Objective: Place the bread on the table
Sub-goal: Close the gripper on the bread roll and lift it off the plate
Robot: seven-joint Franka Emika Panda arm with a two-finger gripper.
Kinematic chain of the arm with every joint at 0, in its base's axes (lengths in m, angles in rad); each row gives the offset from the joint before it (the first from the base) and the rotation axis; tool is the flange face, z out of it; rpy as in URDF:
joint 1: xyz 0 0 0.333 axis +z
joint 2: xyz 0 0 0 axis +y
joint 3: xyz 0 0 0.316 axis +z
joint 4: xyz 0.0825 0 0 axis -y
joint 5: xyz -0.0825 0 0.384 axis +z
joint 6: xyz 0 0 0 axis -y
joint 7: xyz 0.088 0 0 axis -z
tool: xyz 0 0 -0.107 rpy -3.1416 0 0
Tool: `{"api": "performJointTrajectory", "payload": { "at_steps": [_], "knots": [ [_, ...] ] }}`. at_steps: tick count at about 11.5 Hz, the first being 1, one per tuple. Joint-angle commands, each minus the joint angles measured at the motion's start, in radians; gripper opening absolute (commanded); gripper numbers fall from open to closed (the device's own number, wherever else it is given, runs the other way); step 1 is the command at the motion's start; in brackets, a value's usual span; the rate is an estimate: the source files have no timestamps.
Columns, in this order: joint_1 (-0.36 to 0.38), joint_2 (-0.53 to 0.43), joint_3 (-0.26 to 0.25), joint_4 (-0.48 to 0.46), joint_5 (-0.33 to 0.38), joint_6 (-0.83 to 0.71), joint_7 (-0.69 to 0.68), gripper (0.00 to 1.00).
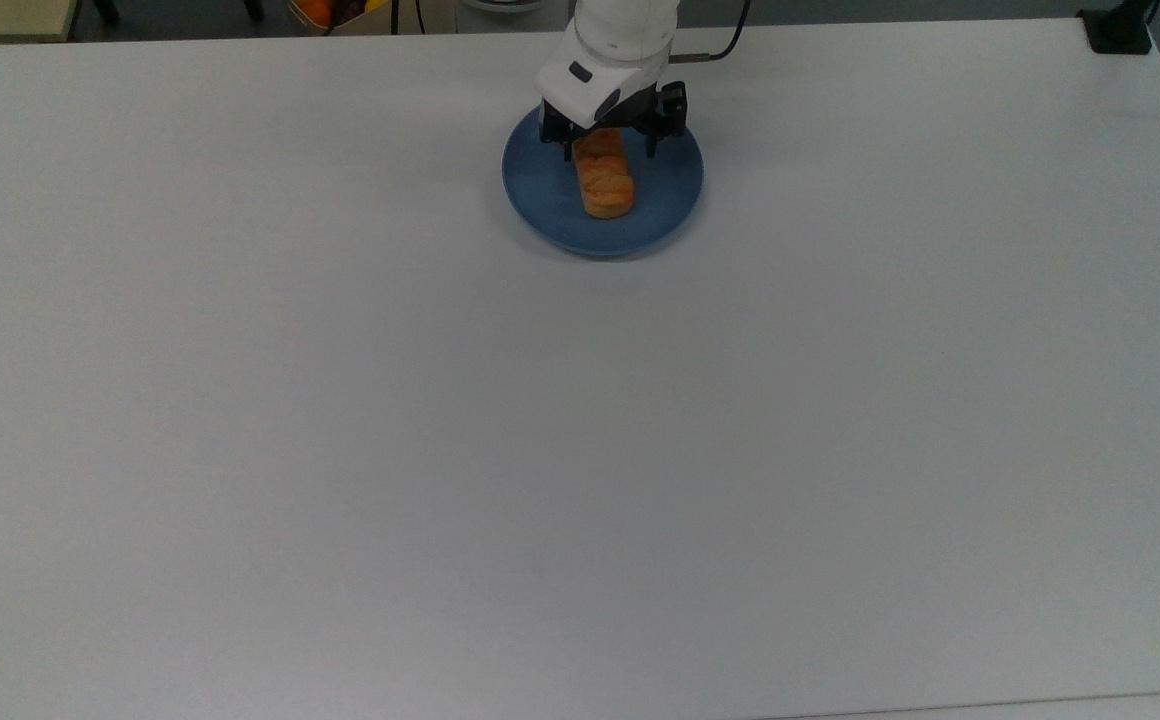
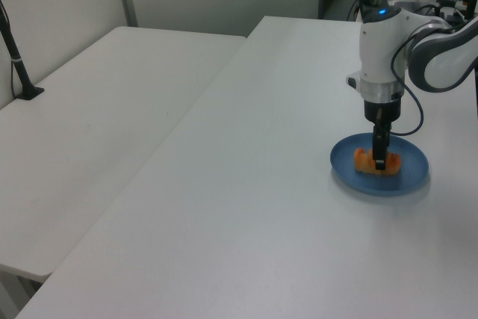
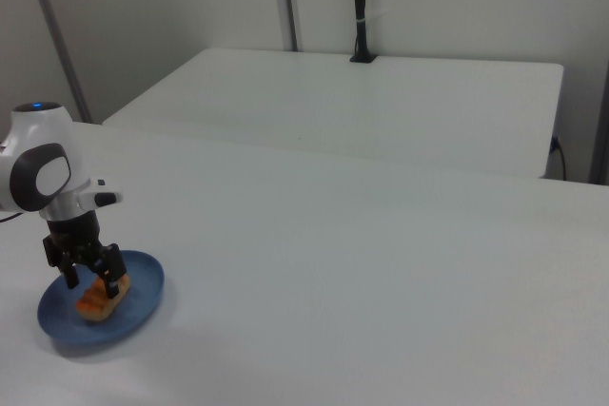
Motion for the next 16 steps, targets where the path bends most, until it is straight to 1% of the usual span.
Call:
{"api": "performJointTrajectory", "payload": {
  "at_steps": [1,2,4,5,6,7,8,9,11,13,14,15,16],
  "knots": [
    [-0.016,0.022,-0.003,-0.012,-0.006,0.056,0.016,0.94],
    [-0.017,0.022,-0.003,-0.01,-0.006,0.056,0.018,0.85],
    [-0.017,0.021,-0.003,-0.009,-0.006,0.053,0.018,0.57],
    [-0.017,0.019,-0.003,-0.009,-0.006,0.051,0.018,0.47],
    [-0.017,0.016,-0.003,-0.007,-0.006,0.05,0.018,0.41],
    [-0.016,0.012,-0.003,-0.006,-0.006,0.045,0.019,0.38],
    [-0.014,0.001,-0.003,-0.005,-0.006,0.037,0.026,0.38],
    [-0.011,-0.011,-0.003,0.013,-0.006,-0.002,0.044,0.36],
    [-0.007,-0.036,-0.003,0.08,-0.006,-0.132,0.047,0.35],
    [-0.013,-0.057,-0.003,0.152,-0.009,-0.226,0.044,0.35],
    [-0.019,-0.057,-0.004,0.192,-0.023,-0.275,0.035,0.35],
    [-0.025,-0.057,-0.016,0.223,-0.046,-0.324,0.024,0.35],
    [-0.051,-0.062,-0.032,0.237,-0.052,-0.351,-0.018,0.35]
  ]
}}
